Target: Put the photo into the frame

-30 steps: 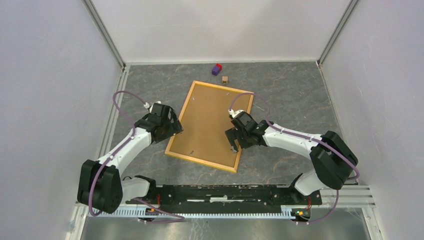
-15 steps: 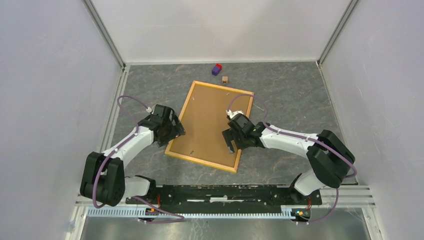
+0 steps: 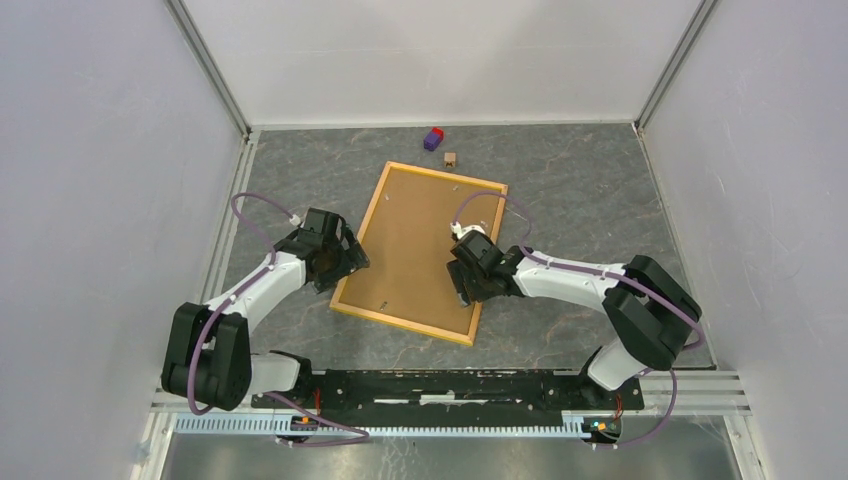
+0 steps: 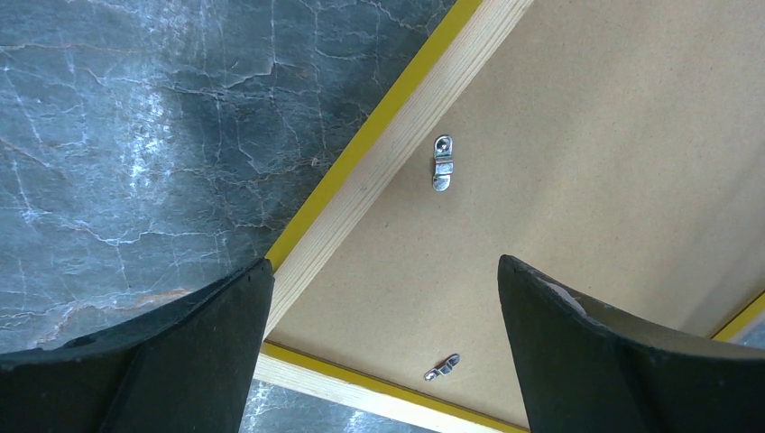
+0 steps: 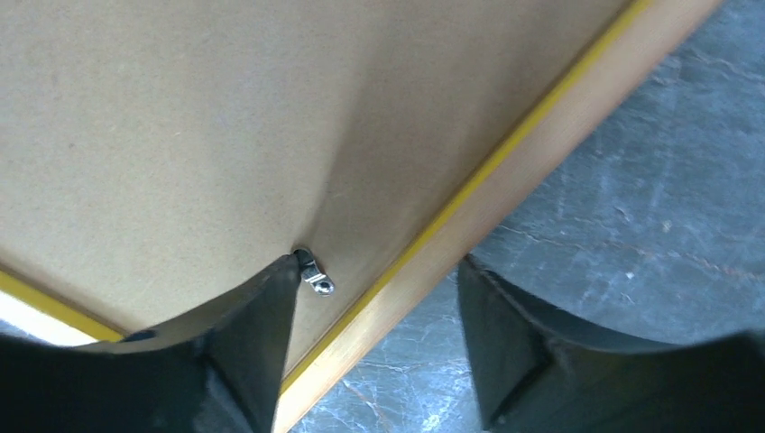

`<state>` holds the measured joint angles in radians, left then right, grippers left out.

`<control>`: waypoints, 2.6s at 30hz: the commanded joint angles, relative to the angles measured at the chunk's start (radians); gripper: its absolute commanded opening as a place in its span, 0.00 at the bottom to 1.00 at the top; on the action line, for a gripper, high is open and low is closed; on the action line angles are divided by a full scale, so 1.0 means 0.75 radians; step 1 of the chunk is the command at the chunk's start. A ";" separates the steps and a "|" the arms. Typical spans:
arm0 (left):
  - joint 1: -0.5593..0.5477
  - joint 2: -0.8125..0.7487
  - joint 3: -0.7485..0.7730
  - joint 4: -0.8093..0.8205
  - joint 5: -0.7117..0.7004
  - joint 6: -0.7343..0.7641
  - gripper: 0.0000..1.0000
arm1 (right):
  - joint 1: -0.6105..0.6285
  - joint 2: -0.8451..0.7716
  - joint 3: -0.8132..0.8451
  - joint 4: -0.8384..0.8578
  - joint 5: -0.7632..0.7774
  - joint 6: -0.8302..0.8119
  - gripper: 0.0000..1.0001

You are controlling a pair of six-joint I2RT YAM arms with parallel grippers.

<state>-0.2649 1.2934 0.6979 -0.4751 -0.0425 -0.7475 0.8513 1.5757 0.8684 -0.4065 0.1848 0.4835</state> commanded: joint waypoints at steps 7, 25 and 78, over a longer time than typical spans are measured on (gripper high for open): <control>0.010 0.009 -0.026 0.053 0.087 -0.064 0.98 | 0.024 -0.007 -0.083 0.054 0.004 0.103 0.38; 0.015 0.006 -0.033 0.063 0.108 -0.061 0.98 | 0.035 0.027 0.000 -0.019 -0.031 0.051 0.56; 0.020 -0.027 0.198 0.003 0.580 0.294 0.96 | -0.157 -0.109 0.096 -0.271 0.093 -0.498 0.32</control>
<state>-0.2443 1.2507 0.8219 -0.4900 0.2085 -0.6556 0.7330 1.5375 0.8749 -0.5137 0.2279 0.1238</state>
